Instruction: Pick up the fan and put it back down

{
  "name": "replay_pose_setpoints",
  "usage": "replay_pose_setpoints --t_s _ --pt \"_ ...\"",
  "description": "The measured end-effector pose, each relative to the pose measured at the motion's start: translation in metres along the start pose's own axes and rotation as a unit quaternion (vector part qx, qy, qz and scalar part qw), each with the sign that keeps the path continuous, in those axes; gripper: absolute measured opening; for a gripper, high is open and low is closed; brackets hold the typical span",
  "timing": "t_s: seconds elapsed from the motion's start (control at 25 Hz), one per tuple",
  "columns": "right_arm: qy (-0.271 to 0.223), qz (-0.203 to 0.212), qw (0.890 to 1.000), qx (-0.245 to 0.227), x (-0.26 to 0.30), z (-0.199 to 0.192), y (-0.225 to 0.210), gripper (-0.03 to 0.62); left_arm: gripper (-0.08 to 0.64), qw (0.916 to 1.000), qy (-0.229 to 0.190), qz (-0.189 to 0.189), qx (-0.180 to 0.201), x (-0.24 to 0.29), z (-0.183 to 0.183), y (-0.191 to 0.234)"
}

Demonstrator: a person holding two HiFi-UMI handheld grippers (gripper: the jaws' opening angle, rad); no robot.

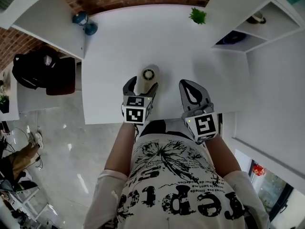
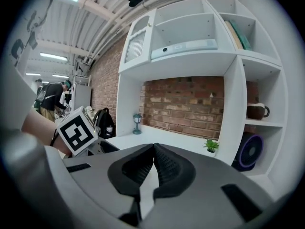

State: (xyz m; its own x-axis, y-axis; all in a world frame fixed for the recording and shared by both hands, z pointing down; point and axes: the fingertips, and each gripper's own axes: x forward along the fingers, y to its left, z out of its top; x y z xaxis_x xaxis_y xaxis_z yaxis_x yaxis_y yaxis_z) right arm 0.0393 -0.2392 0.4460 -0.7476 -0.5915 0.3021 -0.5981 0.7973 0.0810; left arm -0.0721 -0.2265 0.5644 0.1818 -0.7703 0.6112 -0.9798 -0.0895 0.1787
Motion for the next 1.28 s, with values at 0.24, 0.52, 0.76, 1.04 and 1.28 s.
replay_pose_setpoints --t_s 0.24,0.52,0.76,1.04,1.28 --pt "0.015 0.007 1.000 0.010 0.037 -0.006 -0.020 0.014 0.370 0.9979 0.065 0.007 0.004 0.057 -0.015 0.015" --pt "0.032 -0.003 0.999 0.010 0.054 -0.017 -0.043 0.014 0.373 0.9930 0.118 0.006 -0.005 0.096 -0.038 0.021" --pt "0.044 -0.009 0.999 0.007 0.056 -0.023 -0.052 0.014 0.371 0.9911 0.133 0.011 0.000 0.105 -0.045 0.024" --pt "0.045 -0.012 0.999 0.010 0.056 -0.024 -0.052 0.014 0.373 0.9920 0.125 0.004 0.010 0.106 -0.045 0.023" --pt "0.036 -0.011 0.999 0.007 0.049 -0.017 -0.056 0.014 0.373 0.9919 0.125 -0.012 0.017 0.098 -0.040 0.023"
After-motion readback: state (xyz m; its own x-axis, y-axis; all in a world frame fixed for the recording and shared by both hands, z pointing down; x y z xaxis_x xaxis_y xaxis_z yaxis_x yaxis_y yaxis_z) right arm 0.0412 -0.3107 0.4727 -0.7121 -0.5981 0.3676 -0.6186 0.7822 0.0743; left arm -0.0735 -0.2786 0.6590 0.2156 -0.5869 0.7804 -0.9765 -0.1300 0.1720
